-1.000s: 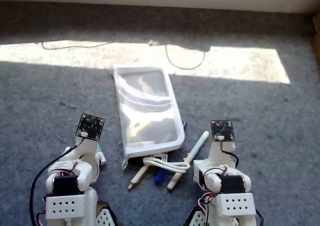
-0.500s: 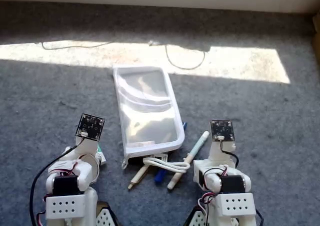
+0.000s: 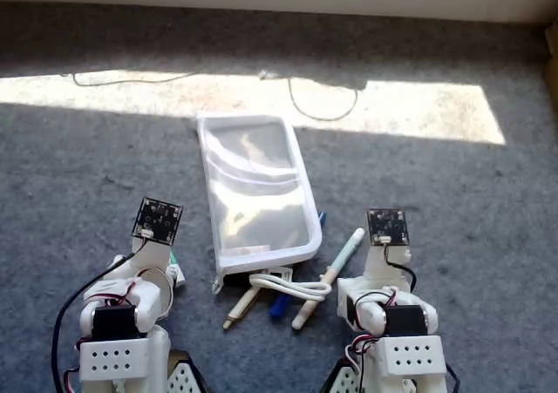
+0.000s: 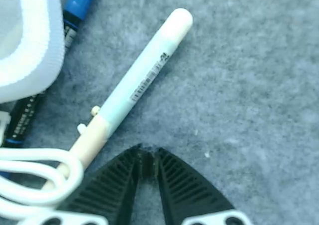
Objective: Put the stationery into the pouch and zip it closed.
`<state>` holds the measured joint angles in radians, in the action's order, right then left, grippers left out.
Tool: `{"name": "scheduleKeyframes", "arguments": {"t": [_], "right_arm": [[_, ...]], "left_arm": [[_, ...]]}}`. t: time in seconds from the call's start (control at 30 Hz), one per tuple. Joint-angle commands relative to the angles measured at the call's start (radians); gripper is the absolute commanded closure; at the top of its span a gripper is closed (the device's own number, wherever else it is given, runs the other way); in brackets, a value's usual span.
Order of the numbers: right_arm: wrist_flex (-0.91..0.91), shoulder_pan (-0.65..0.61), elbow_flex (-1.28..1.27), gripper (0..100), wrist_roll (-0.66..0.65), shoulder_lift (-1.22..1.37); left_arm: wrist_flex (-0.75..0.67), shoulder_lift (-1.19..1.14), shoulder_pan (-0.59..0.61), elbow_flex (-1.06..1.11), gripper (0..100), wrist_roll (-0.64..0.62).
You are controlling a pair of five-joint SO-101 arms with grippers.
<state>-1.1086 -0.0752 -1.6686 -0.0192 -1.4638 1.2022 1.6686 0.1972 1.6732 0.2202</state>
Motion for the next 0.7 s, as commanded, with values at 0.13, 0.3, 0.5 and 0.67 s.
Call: {"name": "scheduleKeyframes", "arguments": {"t": [0.13, 0.3, 0.5, 0.67], "right_arm": [[0.028, 0.028, -0.064, 98.0, 0.006, -0.001], [0.028, 0.03, -0.059, 98.0, 0.006, -0.001], [0.025, 0.088, 0.054, 98.0, 0.011, -0.001], [0.024, 0.183, 0.188, 98.0, 0.011, -0.001]], "left_arm": [[-0.012, -0.001, -0.001, -0.07, 99, -0.005], [-0.012, -0.001, -0.004, -0.093, 99, -0.006], [-0.012, -0.001, -0.001, -0.096, 99, -0.006], [-0.012, -0.001, 0.001, -0.099, 99, -0.006]]}}
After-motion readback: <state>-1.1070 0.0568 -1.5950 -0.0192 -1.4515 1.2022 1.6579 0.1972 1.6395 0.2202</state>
